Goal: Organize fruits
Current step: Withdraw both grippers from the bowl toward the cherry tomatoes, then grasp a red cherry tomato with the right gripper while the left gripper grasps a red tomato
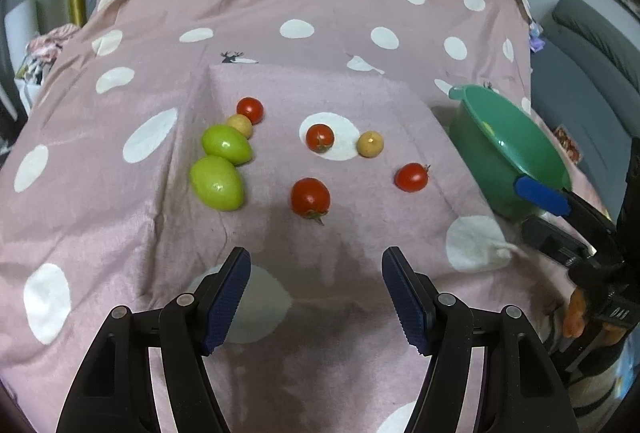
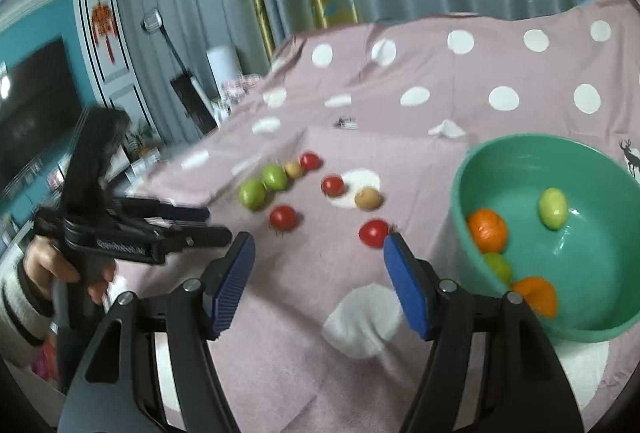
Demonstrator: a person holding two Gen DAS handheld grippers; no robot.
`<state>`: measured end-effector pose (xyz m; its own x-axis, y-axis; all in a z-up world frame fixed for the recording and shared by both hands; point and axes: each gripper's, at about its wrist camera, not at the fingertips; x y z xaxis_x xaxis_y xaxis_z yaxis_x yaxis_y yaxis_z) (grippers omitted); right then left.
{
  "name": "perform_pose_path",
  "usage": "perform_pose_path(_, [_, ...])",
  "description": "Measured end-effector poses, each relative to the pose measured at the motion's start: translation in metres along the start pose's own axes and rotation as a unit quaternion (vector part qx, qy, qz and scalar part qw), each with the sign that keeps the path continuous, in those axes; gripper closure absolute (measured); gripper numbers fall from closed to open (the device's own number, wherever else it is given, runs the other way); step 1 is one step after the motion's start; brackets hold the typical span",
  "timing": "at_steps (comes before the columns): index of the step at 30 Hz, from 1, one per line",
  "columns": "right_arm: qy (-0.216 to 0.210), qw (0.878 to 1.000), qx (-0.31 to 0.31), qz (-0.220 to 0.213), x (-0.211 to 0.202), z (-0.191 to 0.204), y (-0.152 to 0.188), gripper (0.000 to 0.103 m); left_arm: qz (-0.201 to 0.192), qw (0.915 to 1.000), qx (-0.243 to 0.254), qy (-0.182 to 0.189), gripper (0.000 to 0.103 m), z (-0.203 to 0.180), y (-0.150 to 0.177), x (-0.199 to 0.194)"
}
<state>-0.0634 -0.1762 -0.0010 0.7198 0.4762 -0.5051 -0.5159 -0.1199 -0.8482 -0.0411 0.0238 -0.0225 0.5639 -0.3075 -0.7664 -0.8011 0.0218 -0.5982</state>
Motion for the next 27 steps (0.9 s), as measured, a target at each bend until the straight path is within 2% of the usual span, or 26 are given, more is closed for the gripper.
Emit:
perform_pose_path(4, [0.008, 1.000, -0.008, 0.020, 0.014, 0.006, 0.002, 0.036, -0.002, 0.9999, 0.011, 0.003, 0.035, 0.003, 0.001, 0.004])
perform_pose_path(10, [0.039, 0.998, 0.006, 0.046, 0.031, 0.001, 0.003, 0.036, -0.004, 0.9994, -0.005, 0.035, 0.035, 0.015, -0.002, 0.012])
perform_pose_path(18, [0.075, 0.994, 0.005, 0.080, 0.050, 0.005, 0.004, 0.036, -0.005, 0.9987, -0.004, 0.050, 0.035, 0.019, -0.007, 0.027])
perform_pose_path(24, [0.079, 0.993, -0.015, 0.090, 0.061, 0.011, -0.007, 0.038, -0.006, 0.9982, 0.008, 0.059, 0.035, 0.020, -0.013, 0.033])
perform_pose_path(27, [0.097, 0.989, -0.032, 0.104, 0.071, 0.012, -0.016, 0.038, -0.002, 0.9978, 0.002, 0.066, 0.035, 0.024, -0.017, 0.038])
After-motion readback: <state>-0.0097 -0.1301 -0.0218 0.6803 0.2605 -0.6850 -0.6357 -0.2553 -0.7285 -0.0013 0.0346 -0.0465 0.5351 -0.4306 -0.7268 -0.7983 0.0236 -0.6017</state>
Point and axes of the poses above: each gripper's, at about its wrist camera, not at the fingertips, and x roughly the way its jaws point, z to its left, y to its underside, and after that the axes turned 3 degrees about y, right-handed
